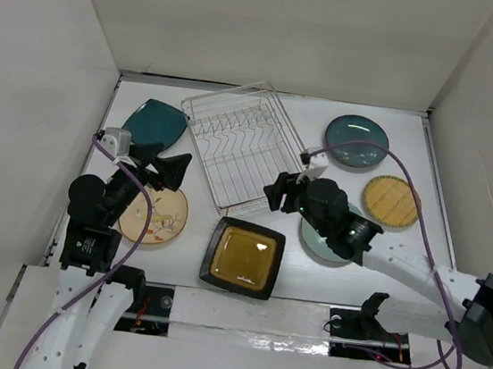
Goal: Load the plates into the dish rack
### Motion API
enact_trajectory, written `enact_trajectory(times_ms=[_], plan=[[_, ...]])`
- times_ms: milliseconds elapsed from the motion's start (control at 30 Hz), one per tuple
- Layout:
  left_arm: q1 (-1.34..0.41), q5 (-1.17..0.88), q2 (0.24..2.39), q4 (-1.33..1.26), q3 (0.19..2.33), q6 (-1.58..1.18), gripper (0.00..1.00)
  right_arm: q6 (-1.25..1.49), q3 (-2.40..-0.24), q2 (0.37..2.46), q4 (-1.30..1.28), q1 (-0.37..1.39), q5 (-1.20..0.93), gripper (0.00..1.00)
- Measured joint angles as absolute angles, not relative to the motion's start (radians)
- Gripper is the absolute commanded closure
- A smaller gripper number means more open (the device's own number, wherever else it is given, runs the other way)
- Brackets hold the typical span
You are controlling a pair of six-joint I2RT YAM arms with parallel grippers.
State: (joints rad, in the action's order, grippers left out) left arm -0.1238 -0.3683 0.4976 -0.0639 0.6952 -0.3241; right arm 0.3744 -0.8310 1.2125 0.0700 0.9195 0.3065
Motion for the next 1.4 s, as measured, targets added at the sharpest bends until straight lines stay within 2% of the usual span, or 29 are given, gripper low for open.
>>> enact_trajectory(times_ms=[67, 100, 167, 200, 233, 267, 333, 433, 467, 500, 567, 600, 633, 667, 733, 767, 800, 867, 933, 967, 1033, 1067, 1167, 1267, 1400], plan=[[-0.124, -0.379, 0.497, -0.065, 0.695, -0.326, 0.17, 0.393, -0.796, 1.132, 0.053, 0.887, 0.326, 0.28], [-0.124, -0.387, 0.495, -0.066, 0.695, -0.327, 0.18, 0.406, -0.785, 1.102, 0.051, 0.858, 0.332, 0.28], [-0.124, -0.405, 0.488, -0.065, 0.695, -0.329, 0.21, 0.443, -0.761, 1.058, 0.047, 0.781, 0.332, 0.40], [-0.124, -0.417, 0.481, -0.067, 0.693, -0.331, 0.22, 0.464, -0.746, 1.042, 0.046, 0.736, 0.325, 0.51], [-0.124, -0.432, 0.470, -0.071, 0.687, -0.333, 0.23, 0.485, -0.726, 1.027, 0.044, 0.694, 0.317, 0.71], [-0.124, -0.448, 0.454, -0.072, 0.678, -0.339, 0.28, 0.506, -0.703, 1.011, 0.040, 0.651, 0.308, 1.00], [-0.124, -0.484, 0.408, -0.076, 0.648, -0.350, 0.33, 0.554, -0.655, 0.974, 0.025, 0.574, 0.291, 1.00], [-0.139, -0.520, 0.341, -0.062, 0.617, -0.361, 0.71, 0.608, -0.602, 0.899, -0.014, 0.475, 0.270, 1.00], [-0.147, -0.527, 0.327, -0.053, 0.613, -0.362, 0.96, 0.625, -0.588, 0.867, -0.027, 0.441, 0.265, 1.00], [-0.158, -0.531, 0.315, -0.046, 0.611, -0.360, 1.00, 0.640, -0.577, 0.832, -0.042, 0.398, 0.261, 1.00], [-0.183, -0.536, 0.296, -0.026, 0.606, -0.347, 1.00, 0.669, -0.565, 0.771, -0.065, 0.310, 0.256, 1.00], [-0.198, -0.533, 0.285, -0.015, 0.601, -0.344, 1.00, 0.680, -0.558, 0.747, -0.071, 0.263, 0.255, 0.95], [-0.213, -0.533, 0.274, -0.004, 0.592, -0.344, 1.00, 0.688, -0.550, 0.727, -0.079, 0.211, 0.253, 0.89], [-0.225, -0.533, 0.261, 0.003, 0.581, -0.344, 1.00, 0.697, -0.541, 0.716, -0.080, 0.158, 0.249, 0.77], [-0.245, -0.539, 0.242, 0.021, 0.564, -0.344, 1.00, 0.708, -0.520, 0.712, -0.085, 0.059, 0.241, 0.67], [-0.254, -0.541, 0.236, 0.028, 0.559, -0.345, 1.00, 0.712, -0.511, 0.714, -0.089, 0.021, 0.237, 0.55], [-0.262, -0.541, 0.231, 0.033, 0.554, -0.345, 1.00, 0.717, -0.500, 0.725, -0.092, -0.020, 0.234, 0.47], [-0.277, -0.537, 0.225, 0.044, 0.549, -0.348, 1.00, 0.725, -0.473, 0.752, -0.098, -0.093, 0.234, 0.38], [-0.289, -0.532, 0.219, 0.054, 0.549, -0.350, 1.00, 0.731, -0.445, 0.780, -0.094, -0.172, 0.213, 0.35], [-0.295, -0.525, 0.216, 0.057, 0.549, -0.351, 0.97, 0.734, -0.427, 0.797, -0.086, -0.222, 0.200, 0.34], [-0.307, -0.516, 0.211, 0.059, 0.549, -0.353, 0.87, 0.743, -0.386, 0.833, -0.063, -0.334, 0.148, 0.34], [-0.313, -0.511, 0.210, 0.061, 0.549, -0.355, 0.74, 0.749, -0.361, 0.862, -0.042, -0.394, 0.118, 0.33], [-0.322, -0.492, 0.208, 0.072, 0.549, -0.361, 0.57, 0.761, -0.326, 0.938, -0.013, -0.472, 0.060, 0.33], [-0.328, -0.475, 0.203, 0.080, 0.548, -0.366, 0.52, 0.776, -0.302, 0.999, 0.034, -0.503, 0.002, 0.33], [-0.328, -0.452, 0.195, 0.081, 0.548, -0.367, 0.51, 0.799, -0.296, 1.102, 0.128, -0.533, -0.081, 0.34]])
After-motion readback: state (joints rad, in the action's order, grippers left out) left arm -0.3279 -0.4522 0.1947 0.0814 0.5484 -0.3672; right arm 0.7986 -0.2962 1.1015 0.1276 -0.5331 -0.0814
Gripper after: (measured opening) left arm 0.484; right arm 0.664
